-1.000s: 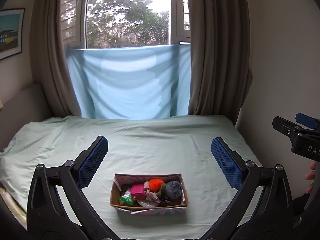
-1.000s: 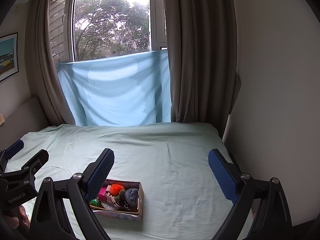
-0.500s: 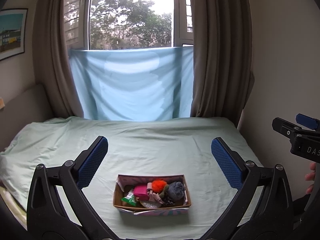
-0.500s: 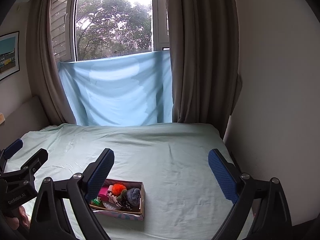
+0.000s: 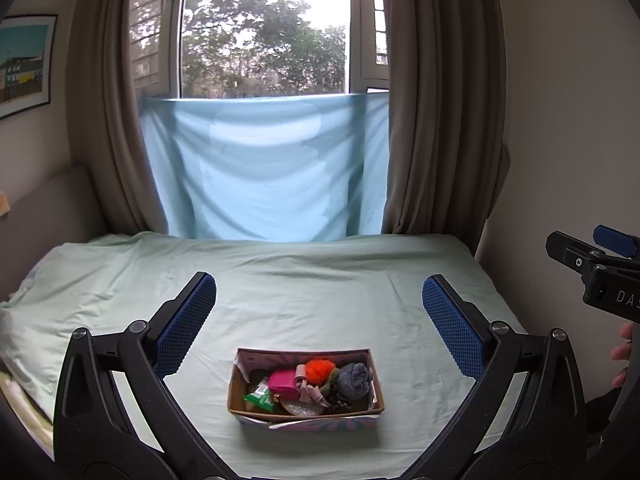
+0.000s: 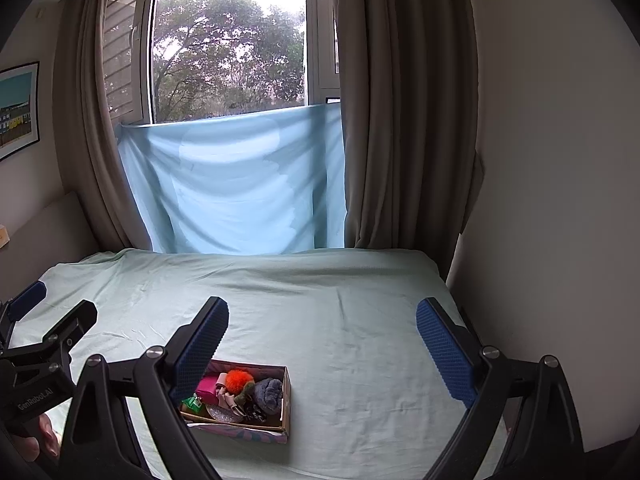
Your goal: Organize soft objects
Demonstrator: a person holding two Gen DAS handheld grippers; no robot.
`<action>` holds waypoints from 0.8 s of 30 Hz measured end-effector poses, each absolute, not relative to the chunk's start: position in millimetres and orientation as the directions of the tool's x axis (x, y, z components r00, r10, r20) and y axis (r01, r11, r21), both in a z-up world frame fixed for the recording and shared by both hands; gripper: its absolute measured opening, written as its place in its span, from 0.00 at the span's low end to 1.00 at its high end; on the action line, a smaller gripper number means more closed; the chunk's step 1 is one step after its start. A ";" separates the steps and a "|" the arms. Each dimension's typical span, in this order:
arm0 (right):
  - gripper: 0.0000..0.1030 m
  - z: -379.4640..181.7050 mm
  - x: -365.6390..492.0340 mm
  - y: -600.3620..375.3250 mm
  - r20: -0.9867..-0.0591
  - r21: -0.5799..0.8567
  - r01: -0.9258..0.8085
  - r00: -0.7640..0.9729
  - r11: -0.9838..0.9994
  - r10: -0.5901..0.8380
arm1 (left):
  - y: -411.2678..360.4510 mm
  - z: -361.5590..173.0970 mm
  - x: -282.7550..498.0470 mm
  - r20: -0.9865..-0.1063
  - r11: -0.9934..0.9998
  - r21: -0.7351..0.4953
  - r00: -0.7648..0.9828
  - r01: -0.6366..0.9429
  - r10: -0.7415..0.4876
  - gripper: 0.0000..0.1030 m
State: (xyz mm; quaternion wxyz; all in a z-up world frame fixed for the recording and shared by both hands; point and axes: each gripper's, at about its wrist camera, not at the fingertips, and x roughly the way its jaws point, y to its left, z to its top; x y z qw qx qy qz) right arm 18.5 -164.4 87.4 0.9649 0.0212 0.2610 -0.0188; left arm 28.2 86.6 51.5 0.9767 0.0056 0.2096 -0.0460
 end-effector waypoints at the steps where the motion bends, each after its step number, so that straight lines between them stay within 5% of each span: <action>1: 0.91 87.5 18.5 -164.6 -0.503 0.030 0.048 0.864 0.998 -0.026 | 86.7 51.2 28.6 -0.411 0.996 -0.008 0.907 0.093 -0.088 1.00; 24: 0.91 88.8 25.9 -163.8 -0.499 0.024 0.056 0.866 0.998 -0.037 | 81.9 57.0 23.9 -0.349 0.996 0.041 0.935 0.080 -0.061 1.00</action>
